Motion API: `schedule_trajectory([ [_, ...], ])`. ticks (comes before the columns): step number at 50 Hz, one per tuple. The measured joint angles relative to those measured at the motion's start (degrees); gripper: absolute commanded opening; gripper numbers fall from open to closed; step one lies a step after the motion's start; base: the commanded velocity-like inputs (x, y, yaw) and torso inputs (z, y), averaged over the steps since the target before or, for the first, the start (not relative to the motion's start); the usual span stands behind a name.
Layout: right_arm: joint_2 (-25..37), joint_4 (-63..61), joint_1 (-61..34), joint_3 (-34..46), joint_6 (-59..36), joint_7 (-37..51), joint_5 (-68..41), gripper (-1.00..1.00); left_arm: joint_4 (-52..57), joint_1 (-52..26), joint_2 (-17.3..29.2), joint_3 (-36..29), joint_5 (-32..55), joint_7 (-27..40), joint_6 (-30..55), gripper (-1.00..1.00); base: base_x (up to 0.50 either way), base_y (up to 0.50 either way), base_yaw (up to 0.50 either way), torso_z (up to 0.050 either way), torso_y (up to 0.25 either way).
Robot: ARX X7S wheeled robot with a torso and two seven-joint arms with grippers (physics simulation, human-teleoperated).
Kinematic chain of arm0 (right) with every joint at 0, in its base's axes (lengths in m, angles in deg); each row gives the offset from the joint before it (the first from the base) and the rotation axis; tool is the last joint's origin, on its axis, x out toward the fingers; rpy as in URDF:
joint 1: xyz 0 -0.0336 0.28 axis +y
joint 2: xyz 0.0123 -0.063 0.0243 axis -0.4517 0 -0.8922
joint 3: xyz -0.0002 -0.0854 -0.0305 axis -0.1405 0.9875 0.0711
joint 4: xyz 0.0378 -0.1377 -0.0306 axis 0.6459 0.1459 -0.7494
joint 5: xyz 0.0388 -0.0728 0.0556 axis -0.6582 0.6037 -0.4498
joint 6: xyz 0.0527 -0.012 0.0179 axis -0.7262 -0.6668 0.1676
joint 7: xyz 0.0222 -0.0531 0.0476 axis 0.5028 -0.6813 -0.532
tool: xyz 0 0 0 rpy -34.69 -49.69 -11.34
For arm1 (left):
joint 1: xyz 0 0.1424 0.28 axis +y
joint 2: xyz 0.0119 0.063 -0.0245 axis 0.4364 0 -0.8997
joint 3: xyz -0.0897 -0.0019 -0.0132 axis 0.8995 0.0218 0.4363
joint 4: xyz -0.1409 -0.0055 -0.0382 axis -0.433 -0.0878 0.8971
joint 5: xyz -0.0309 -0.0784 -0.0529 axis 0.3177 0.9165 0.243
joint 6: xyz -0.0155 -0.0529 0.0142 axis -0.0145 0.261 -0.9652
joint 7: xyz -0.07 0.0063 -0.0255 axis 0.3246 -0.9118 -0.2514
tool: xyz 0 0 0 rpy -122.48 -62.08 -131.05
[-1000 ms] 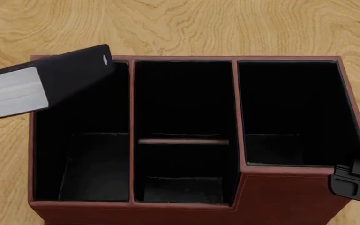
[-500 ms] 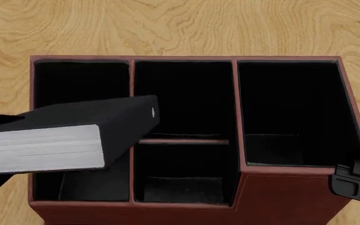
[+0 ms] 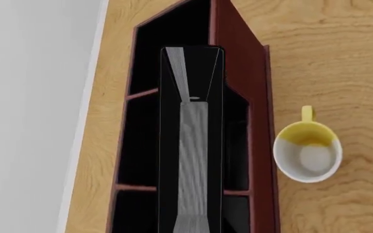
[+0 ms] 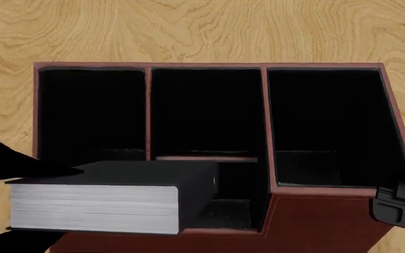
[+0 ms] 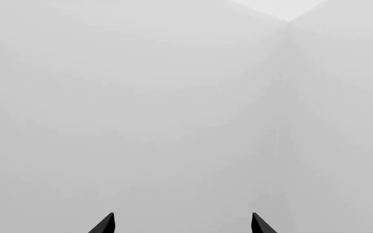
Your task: Pick up the book and place it in the back compartment of the caddy.
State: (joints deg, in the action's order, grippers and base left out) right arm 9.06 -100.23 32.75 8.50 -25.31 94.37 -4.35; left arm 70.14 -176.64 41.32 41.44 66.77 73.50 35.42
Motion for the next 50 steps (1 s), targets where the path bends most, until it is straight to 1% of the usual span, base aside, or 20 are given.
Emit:
schedule_trajectory([
  [12, 0.0, 0.1, 0.7, 0.2, 0.5, 0.3, 0.7, 1.00, -3.3, -0.3, -2.7, -4.0, 0.1, 1.5, -1.0, -1.00, 0.00, 0.00, 0.00, 0.000, 0.002],
  [28, 0.0, 0.0, 1.5, 0.4, 0.9, 0.9, 1.4, 1.00, -6.1, 0.3, -5.6, -8.1, -3.7, 0.5, -2.6, -1.00, 0.00, 0.00, 0.00, 0.001, 0.001],
  [39, 0.0, -0.1, 1.5, -0.1, 0.6, 0.9, 1.0, 1.00, -6.9, 1.5, -6.8, -10.7, -8.6, -2.3, -4.6, -1.00, 0.00, 0.00, 0.00, 0.000, 0.001],
  [50, 0.0, 0.0, 1.4, -0.7, 0.2, 0.7, 0.5, 1.00, -7.4, 3.3, -7.1, -14.1, -15.8, -6.8, -7.9, -1.00, 0.00, 0.00, 0.00, 0.000, 0.002],
])
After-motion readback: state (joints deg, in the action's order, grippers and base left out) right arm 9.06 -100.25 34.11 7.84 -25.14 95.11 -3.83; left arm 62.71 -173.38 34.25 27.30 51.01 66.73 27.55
